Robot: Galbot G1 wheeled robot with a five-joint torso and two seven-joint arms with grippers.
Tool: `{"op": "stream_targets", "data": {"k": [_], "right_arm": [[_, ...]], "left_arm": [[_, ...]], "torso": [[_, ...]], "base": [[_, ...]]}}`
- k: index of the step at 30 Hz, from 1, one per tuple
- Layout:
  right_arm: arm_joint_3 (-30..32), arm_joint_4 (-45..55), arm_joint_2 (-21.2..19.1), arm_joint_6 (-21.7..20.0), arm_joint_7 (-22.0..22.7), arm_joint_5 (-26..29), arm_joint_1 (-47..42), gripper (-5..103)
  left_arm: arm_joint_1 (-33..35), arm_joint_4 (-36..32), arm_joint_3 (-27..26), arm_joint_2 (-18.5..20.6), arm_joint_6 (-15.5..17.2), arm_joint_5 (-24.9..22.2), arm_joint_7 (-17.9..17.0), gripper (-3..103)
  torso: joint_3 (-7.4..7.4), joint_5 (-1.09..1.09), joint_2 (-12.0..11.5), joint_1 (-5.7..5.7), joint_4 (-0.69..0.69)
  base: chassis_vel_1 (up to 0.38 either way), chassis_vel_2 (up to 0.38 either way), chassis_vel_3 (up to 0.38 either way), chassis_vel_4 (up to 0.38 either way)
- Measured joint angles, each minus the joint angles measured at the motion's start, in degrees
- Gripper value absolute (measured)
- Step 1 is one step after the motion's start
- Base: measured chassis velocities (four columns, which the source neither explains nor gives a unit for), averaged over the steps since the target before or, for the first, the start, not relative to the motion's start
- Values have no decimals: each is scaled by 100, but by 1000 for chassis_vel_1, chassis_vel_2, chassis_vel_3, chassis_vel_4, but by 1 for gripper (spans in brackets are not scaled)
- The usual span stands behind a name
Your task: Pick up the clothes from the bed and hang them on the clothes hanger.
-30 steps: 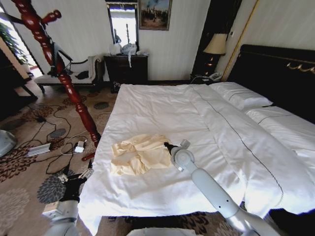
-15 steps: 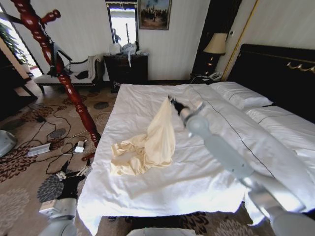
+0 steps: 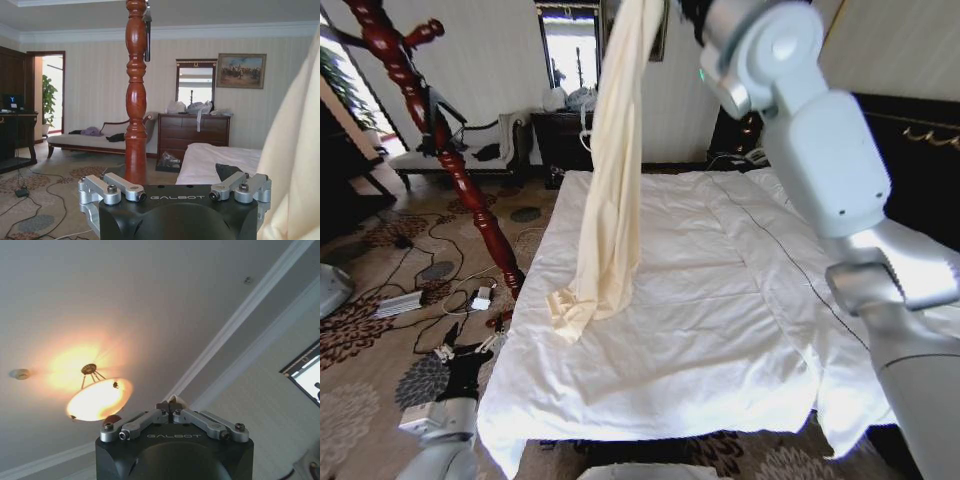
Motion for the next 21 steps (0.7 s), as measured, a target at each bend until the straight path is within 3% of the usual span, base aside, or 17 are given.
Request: {"op": "stream_targets", "data": {"k": [6,11,13,17,18,21], "right_arm": [[-61,-666,521,1,-358,47,774,0],[-221,-559,566,-12,-403,118,773,0],[-312,-302,480,-27,-391,142,608,0],[-749,1128,-172,-62,-98,-146,-689,0],[-749,1128,-172,-62,-98,-146,-689,0],[-944,1983,-770,-31,219,-792,-2132,0]], "left_arm": [[-5,17,-62,93,-19,-142,-24,100],[24,21,-61,101,-61,-153,-27,100],[31,23,-58,101,-72,-153,-28,100],[68,59,-40,99,-115,-144,-30,100],[68,59,-40,99,-115,-144,-30,100],[118,137,-38,124,-157,-127,-25,100]], "torso": [[-1,2,0,-2,-1],[-1,2,1,-2,-1],[-2,1,1,-2,-1],[-1,3,0,-2,-1],[-1,3,0,-2,-1],[0,5,0,-1,-3]], "base": [[0,0,0,0],[0,0,0,0],[0,0,0,0],[0,0,0,0],[0,0,0,0],[0,0,0,0]]}}
